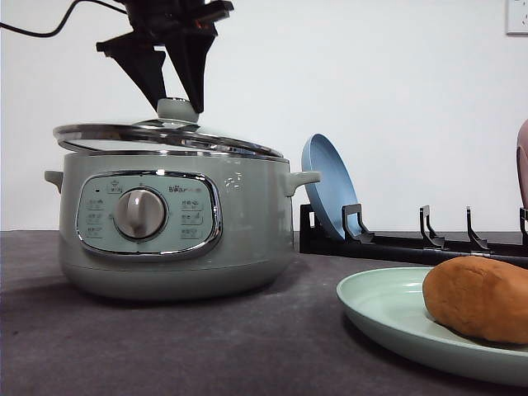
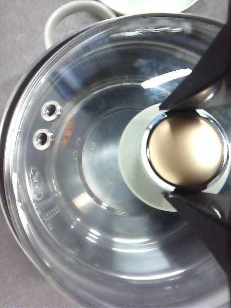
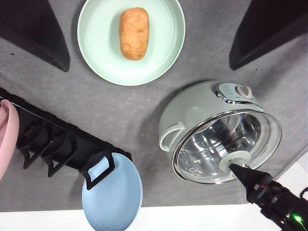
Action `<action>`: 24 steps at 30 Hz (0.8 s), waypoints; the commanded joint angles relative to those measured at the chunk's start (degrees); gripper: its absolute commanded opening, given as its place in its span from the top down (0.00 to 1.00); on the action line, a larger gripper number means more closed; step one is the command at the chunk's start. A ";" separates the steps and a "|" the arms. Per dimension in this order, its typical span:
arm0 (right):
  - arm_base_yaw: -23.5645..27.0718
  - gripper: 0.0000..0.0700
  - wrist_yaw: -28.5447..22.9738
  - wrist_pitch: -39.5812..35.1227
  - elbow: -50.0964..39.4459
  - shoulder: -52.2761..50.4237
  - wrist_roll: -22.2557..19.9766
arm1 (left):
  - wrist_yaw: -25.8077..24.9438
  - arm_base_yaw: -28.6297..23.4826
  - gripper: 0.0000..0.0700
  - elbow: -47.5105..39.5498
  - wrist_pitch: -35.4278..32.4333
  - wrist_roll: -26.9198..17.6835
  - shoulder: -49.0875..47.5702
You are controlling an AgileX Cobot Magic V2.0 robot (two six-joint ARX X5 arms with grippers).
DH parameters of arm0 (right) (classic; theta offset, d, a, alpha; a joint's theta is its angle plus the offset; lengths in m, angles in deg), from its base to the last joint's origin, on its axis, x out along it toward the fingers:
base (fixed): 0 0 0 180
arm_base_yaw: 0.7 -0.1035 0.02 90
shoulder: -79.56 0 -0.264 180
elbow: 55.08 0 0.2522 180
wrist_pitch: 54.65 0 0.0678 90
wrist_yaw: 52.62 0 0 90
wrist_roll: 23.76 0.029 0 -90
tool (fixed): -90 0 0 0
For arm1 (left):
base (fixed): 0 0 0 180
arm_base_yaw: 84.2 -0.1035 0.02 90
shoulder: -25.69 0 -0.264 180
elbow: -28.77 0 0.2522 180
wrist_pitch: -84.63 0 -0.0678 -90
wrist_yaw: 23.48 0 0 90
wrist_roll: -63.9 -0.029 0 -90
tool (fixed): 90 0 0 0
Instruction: Transfer potato from steamer to green plate
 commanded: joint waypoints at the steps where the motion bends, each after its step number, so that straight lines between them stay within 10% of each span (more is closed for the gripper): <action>1: -0.33 0.00 -0.28 -0.42 0.85 0.15 0.77 | -0.10 0.43 1.00 1.64 -1.30 -0.06 0.99; 24: -0.33 0.00 -1.40 -0.42 0.85 0.15 0.75 | -3.93 0.04 1.00 1.64 -3.80 -1.65 1.46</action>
